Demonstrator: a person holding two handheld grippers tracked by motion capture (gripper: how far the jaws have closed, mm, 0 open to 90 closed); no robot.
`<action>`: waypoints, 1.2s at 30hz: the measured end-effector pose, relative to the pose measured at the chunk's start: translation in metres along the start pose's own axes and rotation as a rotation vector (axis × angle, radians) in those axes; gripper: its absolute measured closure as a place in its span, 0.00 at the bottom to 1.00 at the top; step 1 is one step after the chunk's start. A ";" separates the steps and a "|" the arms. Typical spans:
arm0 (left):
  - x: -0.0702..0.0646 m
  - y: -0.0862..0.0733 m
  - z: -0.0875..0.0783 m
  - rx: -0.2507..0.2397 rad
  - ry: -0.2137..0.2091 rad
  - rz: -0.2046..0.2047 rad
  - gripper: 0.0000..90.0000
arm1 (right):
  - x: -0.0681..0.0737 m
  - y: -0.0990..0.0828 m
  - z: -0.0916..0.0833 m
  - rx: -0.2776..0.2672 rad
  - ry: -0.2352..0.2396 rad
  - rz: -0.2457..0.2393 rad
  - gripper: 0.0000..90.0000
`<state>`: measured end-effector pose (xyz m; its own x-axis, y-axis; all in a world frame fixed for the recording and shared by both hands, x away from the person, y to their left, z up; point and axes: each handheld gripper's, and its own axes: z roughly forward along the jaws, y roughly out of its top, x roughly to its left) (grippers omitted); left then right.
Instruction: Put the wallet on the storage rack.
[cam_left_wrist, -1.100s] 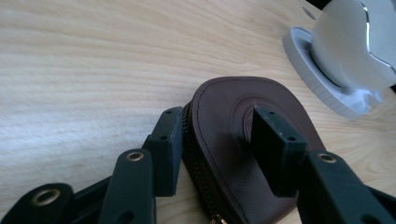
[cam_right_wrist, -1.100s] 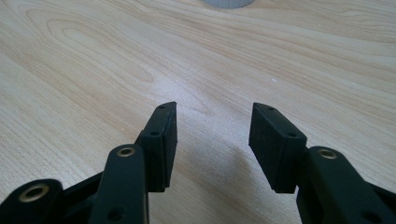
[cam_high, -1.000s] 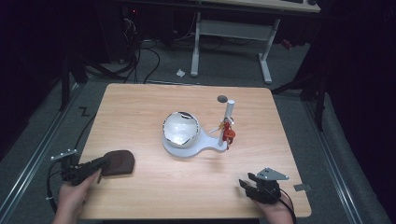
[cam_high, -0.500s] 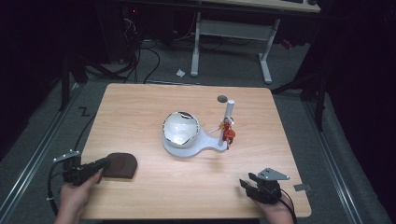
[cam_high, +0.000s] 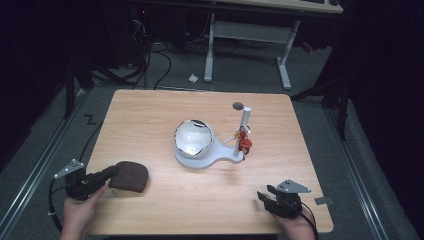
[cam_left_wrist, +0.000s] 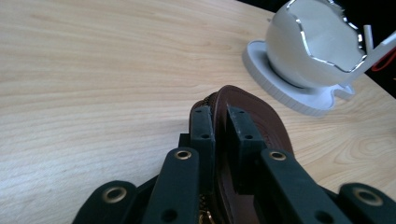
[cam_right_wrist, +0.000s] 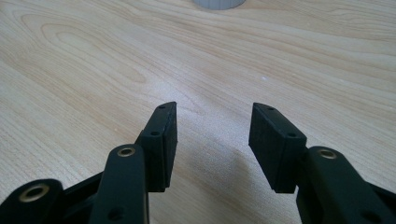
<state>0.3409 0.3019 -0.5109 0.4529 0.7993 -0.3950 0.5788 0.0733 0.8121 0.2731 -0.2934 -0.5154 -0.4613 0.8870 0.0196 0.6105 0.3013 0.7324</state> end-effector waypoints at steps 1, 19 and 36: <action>-0.001 0.000 0.000 -0.003 0.001 0.006 0.92 | 0.000 0.000 0.000 0.000 0.000 0.000 0.58; -0.037 0.007 -0.012 -0.092 0.027 0.150 0.93 | -0.001 0.000 -0.001 -0.006 -0.001 0.006 0.58; -0.072 0.009 -0.019 -0.200 0.065 0.268 0.93 | -0.002 0.001 0.001 -0.005 0.003 0.000 0.58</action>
<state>0.3009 0.2561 -0.4667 0.5230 0.8418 -0.1335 0.2982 -0.0340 0.9539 0.2750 -0.2941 -0.5158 -0.4633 0.8859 0.0218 0.6071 0.2993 0.7361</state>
